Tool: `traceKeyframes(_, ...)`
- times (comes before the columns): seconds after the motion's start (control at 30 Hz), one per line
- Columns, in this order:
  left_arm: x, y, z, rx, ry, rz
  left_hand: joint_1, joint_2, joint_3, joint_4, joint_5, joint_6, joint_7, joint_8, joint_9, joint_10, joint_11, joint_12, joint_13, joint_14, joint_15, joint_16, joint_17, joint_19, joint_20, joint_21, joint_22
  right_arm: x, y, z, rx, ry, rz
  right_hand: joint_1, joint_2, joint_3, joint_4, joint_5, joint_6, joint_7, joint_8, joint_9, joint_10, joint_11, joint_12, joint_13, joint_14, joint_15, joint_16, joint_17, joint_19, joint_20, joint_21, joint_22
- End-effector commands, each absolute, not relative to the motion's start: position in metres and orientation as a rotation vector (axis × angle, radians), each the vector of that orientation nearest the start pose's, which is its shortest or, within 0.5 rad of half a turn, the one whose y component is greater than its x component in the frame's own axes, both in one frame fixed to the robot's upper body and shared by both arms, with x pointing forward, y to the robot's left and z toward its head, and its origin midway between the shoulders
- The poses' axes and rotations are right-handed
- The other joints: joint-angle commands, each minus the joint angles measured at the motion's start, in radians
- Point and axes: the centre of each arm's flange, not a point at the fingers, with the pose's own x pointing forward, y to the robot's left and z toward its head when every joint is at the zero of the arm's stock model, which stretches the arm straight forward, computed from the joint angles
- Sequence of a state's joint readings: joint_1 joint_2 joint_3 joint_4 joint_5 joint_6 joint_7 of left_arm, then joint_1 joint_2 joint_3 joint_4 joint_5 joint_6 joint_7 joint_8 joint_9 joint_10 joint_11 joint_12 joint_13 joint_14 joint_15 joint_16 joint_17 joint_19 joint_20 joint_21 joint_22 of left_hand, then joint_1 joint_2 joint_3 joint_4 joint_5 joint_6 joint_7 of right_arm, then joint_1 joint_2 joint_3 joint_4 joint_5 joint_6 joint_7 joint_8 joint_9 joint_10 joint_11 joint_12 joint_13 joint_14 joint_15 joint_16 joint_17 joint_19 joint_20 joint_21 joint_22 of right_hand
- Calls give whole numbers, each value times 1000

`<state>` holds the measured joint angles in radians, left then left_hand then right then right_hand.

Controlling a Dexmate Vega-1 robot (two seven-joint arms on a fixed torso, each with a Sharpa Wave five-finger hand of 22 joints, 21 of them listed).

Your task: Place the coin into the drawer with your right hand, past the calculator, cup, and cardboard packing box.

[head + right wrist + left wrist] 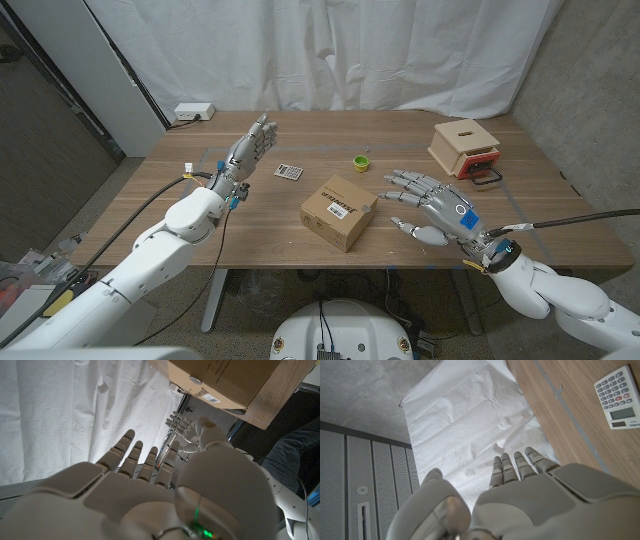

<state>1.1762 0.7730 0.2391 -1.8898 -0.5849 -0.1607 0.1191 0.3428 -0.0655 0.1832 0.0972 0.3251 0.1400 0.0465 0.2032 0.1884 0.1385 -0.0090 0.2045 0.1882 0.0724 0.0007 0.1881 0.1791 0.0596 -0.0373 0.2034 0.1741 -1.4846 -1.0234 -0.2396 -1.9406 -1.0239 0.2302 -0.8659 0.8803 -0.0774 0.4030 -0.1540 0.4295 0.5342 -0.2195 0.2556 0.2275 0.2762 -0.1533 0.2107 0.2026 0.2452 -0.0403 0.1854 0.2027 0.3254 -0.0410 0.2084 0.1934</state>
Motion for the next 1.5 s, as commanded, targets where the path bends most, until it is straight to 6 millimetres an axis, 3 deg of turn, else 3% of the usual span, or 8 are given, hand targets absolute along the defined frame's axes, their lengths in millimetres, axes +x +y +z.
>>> traceKeyframes(0.03, 530, 279, -11, 185, -659, -235, 7, 5, -6, 2, 3, 7, -3, 0, 2, 1, -5, 0, 4, 6, -4, 0, 5, -3, -5, 0, 5, 445, -256, -119, -1557, -1380, -79, 8, 0, 0, 6, 7, 12, -2, 7, 4, -4, -8, -2, 2, -16, -29, -2, 2, -8, -50, -3, 2)
traceKeyframes(0.17, 529, 280, -9, 181, -663, -235, 8, 6, -7, 1, 3, 7, -2, 0, 2, 0, -7, 0, 4, 6, -3, 0, 5, -3, -5, -1, 5, 453, -254, -121, -1570, -1379, -73, 9, 1, -1, 7, 8, 13, -2, 8, 5, -4, -8, -1, 2, -22, -27, -2, 3, -19, -48, -6, 2)
traceKeyframes(0.2, 529, 280, -8, 183, -664, -235, 8, 6, -7, 1, 3, 7, -2, 0, 2, 0, -6, 0, 4, 5, -3, 0, 5, -3, -4, -1, 5, 455, -254, -122, -1574, -1378, -70, 13, 3, -2, 8, 10, 15, -2, 10, 7, -19, 23, -4, 3, -25, -26, 0, 4, -22, -47, -5, 3)
traceKeyframes(0.43, 530, 279, -3, 183, -670, -235, 8, 6, -8, 1, 3, 7, -2, 0, 2, 1, -6, 0, 4, 4, -3, 0, 4, -5, -4, -2, 5, 467, -250, -123, -1574, -1380, -66, 25, 7, -4, 9, 16, 6, -2, 9, 10, -40, 62, -6, 4, -48, -20, -1, 6, -44, -45, -8, 4)
traceKeyframes(1.5, 527, 282, 2, 186, -664, -236, 11, 9, -15, 1, 3, 8, -1, -1, 2, 3, -3, 0, 4, 5, -4, 0, 4, -6, -3, -3, 6, 489, -237, -131, -1549, -1379, -14, 63, 37, 9, 5, 25, 1, -2, 13, 16, -71, 82, -5, 8, -70, -11, 1, 9, -64, -39, -4, 5)
